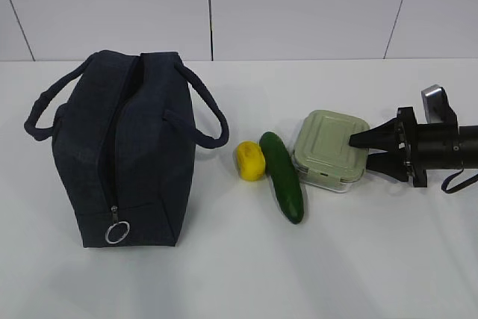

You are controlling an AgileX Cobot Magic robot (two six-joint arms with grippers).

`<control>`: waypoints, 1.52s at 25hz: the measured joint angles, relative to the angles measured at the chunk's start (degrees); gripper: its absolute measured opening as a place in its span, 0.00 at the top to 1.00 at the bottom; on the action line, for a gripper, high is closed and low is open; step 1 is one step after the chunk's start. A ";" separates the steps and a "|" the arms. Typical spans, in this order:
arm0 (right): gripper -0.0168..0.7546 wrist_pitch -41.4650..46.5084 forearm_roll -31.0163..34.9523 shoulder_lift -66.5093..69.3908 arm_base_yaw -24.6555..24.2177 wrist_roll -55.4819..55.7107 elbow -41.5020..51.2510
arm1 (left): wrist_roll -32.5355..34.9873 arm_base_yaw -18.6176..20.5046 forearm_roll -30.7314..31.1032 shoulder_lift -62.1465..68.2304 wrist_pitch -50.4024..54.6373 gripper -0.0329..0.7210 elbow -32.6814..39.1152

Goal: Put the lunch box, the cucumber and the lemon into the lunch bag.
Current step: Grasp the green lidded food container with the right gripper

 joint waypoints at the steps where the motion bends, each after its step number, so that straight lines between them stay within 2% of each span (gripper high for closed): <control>1: 0.47 0.00 0.00 0.00 0.00 0.00 0.00 | 0.00 0.00 0.00 0.00 0.00 0.64 0.00; 38: 0.48 0.11 0.13 0.00 0.00 2.88 0.00 | 0.00 0.00 0.00 0.00 0.00 0.64 0.00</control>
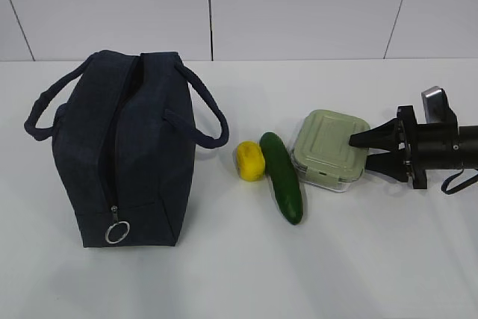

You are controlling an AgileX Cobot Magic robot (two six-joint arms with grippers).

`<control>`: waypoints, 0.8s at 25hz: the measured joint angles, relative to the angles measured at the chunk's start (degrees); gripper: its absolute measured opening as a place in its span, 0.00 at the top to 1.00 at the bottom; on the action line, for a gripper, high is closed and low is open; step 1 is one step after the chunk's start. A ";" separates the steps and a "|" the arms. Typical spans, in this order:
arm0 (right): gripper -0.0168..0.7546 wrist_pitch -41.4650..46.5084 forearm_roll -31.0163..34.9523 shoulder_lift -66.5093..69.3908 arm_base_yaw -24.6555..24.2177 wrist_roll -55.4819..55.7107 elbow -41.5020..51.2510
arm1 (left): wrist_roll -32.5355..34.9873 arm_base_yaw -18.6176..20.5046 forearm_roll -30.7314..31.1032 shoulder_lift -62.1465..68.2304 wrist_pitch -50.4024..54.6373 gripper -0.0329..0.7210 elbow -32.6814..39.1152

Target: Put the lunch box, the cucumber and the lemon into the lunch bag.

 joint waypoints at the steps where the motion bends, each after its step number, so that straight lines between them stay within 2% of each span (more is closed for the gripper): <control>1: 0.48 0.00 0.00 0.00 0.00 0.00 0.00 | 0.00 0.00 0.00 0.00 0.00 0.64 0.00; 20: 0.50 0.00 -0.10 0.00 0.00 0.13 0.00 | 0.00 0.00 0.00 0.00 0.00 0.64 0.00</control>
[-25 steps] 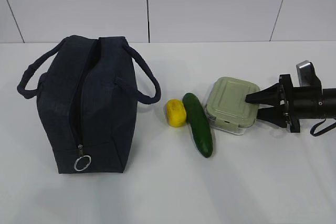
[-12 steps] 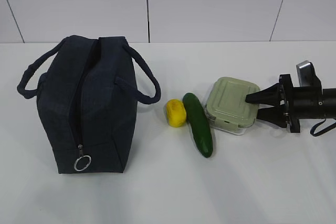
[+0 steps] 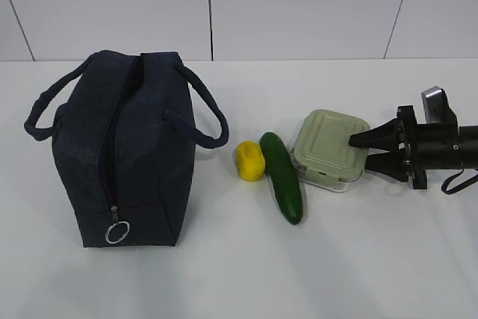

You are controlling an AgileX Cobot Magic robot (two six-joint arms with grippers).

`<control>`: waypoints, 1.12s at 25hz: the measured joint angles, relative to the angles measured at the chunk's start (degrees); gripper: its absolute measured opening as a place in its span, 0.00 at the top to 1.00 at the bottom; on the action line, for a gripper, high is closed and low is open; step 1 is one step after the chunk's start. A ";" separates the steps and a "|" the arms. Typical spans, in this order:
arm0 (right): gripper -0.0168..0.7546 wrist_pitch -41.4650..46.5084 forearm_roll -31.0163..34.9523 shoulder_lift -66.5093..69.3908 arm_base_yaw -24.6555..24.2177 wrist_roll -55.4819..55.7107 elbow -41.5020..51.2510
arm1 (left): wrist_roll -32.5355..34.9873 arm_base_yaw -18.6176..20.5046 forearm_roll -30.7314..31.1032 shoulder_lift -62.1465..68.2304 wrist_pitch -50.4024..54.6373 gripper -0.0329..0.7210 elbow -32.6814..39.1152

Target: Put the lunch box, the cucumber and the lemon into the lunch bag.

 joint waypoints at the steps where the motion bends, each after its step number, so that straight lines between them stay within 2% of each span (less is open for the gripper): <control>1: 0.51 0.00 0.00 0.00 0.00 0.00 0.00 | 0.00 0.00 0.00 0.00 0.00 0.64 0.00; 28: 0.52 0.00 0.00 0.00 0.00 2.04 0.00 | 0.00 0.00 0.00 0.00 0.00 0.64 0.00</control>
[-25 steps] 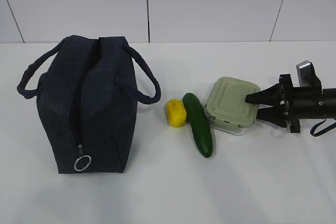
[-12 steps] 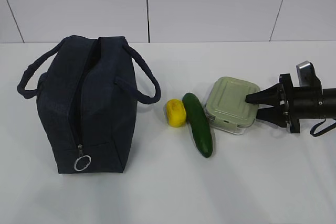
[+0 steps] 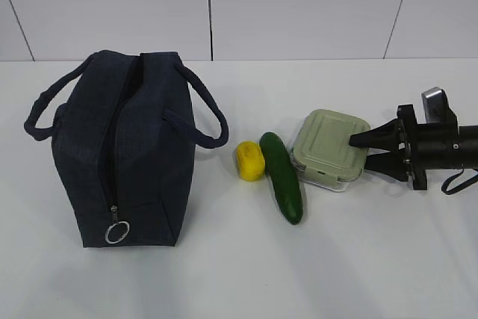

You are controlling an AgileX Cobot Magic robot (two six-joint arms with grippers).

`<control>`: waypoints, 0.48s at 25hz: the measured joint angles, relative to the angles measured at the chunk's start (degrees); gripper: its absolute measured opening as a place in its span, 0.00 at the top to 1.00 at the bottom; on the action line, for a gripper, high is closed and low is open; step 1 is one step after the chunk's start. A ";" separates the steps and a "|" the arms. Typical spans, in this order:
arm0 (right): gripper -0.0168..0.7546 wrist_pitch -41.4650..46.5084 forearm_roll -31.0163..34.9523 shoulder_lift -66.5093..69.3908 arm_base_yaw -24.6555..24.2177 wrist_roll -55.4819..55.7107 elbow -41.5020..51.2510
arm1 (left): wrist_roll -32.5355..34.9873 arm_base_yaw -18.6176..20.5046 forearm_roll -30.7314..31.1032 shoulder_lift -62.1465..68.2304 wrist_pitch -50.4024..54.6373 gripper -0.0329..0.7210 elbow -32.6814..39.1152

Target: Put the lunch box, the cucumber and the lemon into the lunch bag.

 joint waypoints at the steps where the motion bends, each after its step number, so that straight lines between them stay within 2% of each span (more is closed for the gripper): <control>1: 0.52 0.00 -0.10 0.00 0.00 0.10 0.00 | 0.00 0.00 0.00 0.00 0.00 0.64 0.00; 12: 0.52 -1.27 -0.50 -1.14 0.04 1.50 0.00 | 0.00 0.00 0.00 0.00 0.00 0.64 0.00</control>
